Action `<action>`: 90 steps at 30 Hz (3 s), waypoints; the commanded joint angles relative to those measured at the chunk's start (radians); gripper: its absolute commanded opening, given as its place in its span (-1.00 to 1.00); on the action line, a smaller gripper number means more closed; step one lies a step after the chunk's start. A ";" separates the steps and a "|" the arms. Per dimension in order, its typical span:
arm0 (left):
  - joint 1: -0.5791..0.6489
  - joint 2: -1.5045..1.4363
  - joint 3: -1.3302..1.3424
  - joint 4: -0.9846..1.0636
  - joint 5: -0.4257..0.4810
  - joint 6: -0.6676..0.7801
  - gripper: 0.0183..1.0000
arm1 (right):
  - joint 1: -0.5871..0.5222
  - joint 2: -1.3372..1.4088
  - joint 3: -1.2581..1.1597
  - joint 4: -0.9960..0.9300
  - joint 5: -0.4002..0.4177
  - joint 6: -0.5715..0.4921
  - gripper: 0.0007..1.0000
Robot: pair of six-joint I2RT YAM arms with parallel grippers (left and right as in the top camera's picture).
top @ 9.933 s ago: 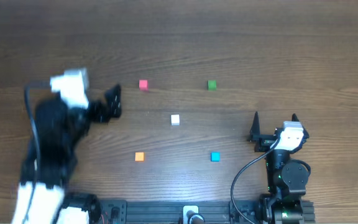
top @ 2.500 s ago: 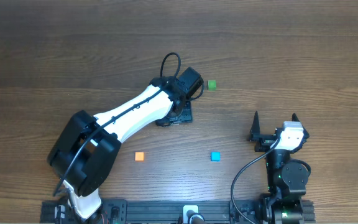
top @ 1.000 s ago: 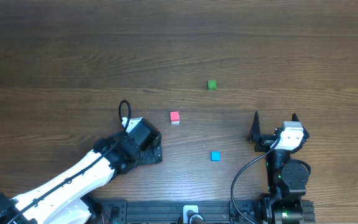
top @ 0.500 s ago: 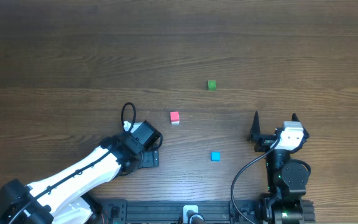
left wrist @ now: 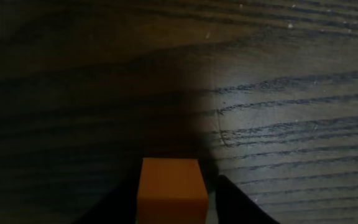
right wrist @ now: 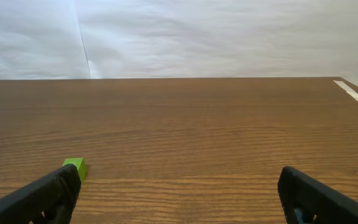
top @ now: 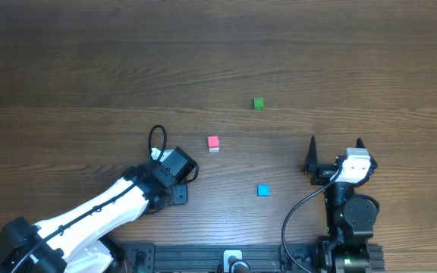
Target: Stack Cubes
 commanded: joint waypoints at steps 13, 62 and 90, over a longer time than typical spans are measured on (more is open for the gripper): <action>-0.002 0.010 0.006 0.000 -0.005 -0.004 -0.77 | -0.005 -0.006 -0.008 0.001 -0.008 -0.005 0.98; -0.034 0.546 0.834 -0.300 -0.053 -0.003 -0.96 | -0.005 -0.006 -0.008 0.001 -0.008 -0.005 0.98; -0.021 0.560 0.834 -0.291 -0.057 -0.003 -0.84 | -0.005 -0.006 -0.008 0.001 -0.008 -0.005 0.99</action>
